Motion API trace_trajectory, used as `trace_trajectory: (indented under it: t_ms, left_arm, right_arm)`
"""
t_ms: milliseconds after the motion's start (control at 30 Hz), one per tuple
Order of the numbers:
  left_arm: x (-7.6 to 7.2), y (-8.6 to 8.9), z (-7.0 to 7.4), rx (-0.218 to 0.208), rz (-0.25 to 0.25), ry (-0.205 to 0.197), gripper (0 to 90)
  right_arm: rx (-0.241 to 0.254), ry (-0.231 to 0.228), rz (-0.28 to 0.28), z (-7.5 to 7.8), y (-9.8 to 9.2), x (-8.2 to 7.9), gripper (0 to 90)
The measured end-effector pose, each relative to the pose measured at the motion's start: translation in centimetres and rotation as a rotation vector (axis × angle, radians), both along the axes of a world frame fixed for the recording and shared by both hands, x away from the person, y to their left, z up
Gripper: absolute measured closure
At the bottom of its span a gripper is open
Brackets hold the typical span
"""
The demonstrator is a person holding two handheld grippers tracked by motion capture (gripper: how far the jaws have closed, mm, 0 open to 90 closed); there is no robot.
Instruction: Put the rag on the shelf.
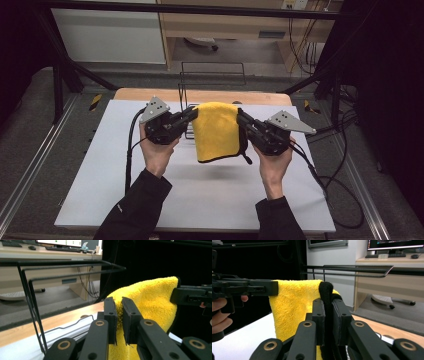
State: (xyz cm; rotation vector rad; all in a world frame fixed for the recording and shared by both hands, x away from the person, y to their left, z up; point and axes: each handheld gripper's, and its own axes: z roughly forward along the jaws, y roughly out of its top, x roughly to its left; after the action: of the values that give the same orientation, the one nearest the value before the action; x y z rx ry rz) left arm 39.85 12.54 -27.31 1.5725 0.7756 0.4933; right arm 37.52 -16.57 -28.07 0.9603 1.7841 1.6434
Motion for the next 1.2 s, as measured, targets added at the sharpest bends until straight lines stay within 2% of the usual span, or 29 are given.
trace_trajectory:
  t_ms: [267,433,567,800,1200]
  left_arm:
    - [0.4,0.3,1.2,-0.023,0.009,-0.029,82.4]
    - [0.6,0.5,1.8,-0.054,0.018,-0.051,82.4]
    - [0.7,0.8,2.3,-0.072,0.023,-0.068,82.4]
    - [0.9,1.0,3.3,-0.089,0.026,-0.090,82.5]
    - [1.3,1.4,5.8,-0.114,0.041,-0.150,82.5]
  right_arm:
    - [0.006,-0.039,-0.018,1.2,0.5,0.3,81.5]
    - [0.024,-0.057,-0.019,1.8,0.9,0.5,81.5]
    - [0.010,-0.082,-0.025,2.4,1.1,0.6,81.5]
    - [0.023,-0.116,-0.026,3.5,1.4,0.8,81.6]
    - [0.041,-0.170,-0.027,5.9,1.6,1.5,81.5]
